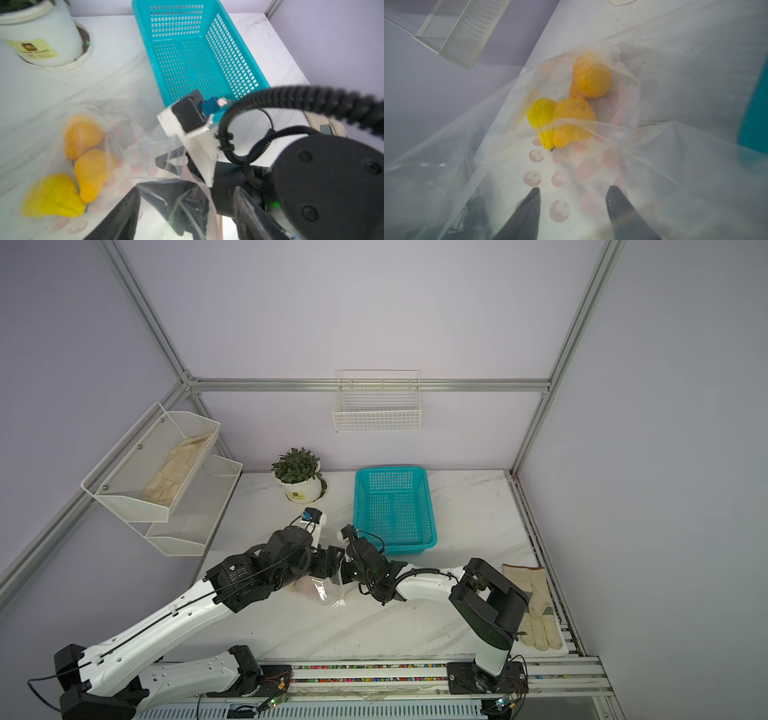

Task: Open the zip-top bag and take out the pear
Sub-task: Pick up the pear from the zipper food storage bag.

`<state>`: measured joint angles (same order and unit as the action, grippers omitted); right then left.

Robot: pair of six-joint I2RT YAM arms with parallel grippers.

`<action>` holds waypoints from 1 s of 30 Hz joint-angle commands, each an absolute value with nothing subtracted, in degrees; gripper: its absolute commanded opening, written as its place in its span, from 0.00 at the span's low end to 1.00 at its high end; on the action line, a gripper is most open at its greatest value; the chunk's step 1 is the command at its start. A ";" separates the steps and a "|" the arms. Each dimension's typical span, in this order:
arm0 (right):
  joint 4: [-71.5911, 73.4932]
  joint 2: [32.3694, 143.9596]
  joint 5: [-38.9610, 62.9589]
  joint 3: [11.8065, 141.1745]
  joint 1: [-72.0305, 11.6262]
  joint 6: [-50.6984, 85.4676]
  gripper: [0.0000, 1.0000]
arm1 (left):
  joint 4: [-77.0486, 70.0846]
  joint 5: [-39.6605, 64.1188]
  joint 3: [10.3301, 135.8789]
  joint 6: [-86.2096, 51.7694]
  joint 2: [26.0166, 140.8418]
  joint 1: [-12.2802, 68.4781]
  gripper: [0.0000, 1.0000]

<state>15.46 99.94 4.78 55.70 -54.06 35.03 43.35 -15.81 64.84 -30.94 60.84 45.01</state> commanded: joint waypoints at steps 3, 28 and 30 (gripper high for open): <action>17.10 101.13 4.96 56.08 -54.24 33.38 0.55 | 49.34 -14.66 72.64 -26.12 58.53 31.57 0.75; 23.74 106.85 11.20 57.57 -54.23 21.59 0.55 | 49.04 19.97 67.65 -15.75 99.10 -3.99 0.63; 23.47 108.37 11.44 58.79 -54.28 22.45 0.55 | 48.64 20.76 66.86 -15.62 100.08 -3.70 0.61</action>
